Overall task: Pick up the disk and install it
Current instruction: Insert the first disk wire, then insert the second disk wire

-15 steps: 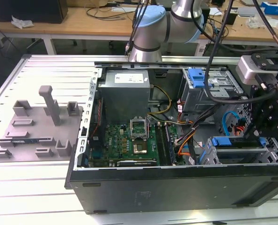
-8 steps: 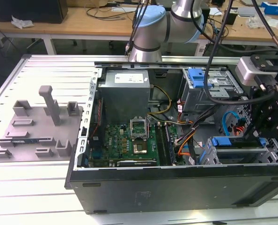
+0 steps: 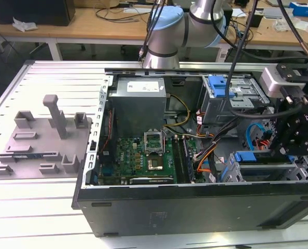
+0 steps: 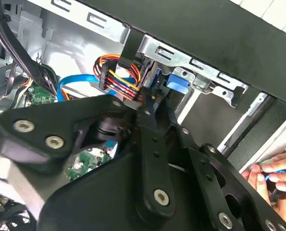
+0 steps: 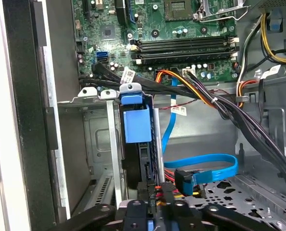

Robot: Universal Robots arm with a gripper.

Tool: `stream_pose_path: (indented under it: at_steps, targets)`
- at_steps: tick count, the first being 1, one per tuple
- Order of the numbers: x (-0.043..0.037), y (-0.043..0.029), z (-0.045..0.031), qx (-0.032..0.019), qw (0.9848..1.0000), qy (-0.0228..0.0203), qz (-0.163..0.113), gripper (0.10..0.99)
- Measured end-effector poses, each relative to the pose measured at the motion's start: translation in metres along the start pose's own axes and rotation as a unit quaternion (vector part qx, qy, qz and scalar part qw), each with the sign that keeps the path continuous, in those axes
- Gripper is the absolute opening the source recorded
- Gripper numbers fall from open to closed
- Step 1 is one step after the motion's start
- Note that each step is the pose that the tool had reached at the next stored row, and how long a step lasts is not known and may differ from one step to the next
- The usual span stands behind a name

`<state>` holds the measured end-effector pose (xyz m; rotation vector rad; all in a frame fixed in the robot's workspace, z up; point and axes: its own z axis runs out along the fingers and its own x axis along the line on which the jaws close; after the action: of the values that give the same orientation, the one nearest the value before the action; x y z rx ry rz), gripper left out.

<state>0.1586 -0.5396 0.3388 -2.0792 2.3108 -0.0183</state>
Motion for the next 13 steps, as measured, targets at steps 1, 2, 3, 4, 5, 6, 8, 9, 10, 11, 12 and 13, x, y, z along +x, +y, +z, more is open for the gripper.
stream_pose_path:
  at_steps: [1,2,3,4,5,6,8,9,10,11,12,13]
  targets:
    - [-0.0001,-0.0002,-0.0044,0.0001,1.0,0.0002,0.0,0.302]
    - [-0.0002,-0.0005,-0.0139,0.0002,1.0,0.0002,0.0,0.361]
    - [-0.0005,-0.0007,-0.0209,0.0003,1.0,0.0003,0.0,0.427]
    - [-0.0011,-0.001,-0.0352,0.0005,1.0,0.0002,0.0,0.427]
    - [-0.0015,-0.0012,-0.0403,0.0005,1.0,0.0001,0.0,0.427]
    - [-0.0018,-0.0011,-0.0404,0.0006,1.0,0.0002,0.0,0.427]
    - [-0.0019,-0.0011,-0.0404,0.0005,1.0,0.0002,0.0,0.427]
    - [-0.002,-0.0011,-0.0404,0.0006,1.0,0.0002,0.0,0.427]
    - [-0.002,-0.0011,-0.0404,0.0006,1.0,0.0002,0.0,0.427]
    - [-0.0021,-0.0011,-0.0404,0.0005,1.0,0.0001,0.0,0.427]
    - [-0.0021,-0.0011,-0.0404,0.0006,1.0,0.0002,0.0,0.427]
    - [-0.0021,-0.0011,-0.0404,0.0006,1.0,0.0002,0.0,0.427]
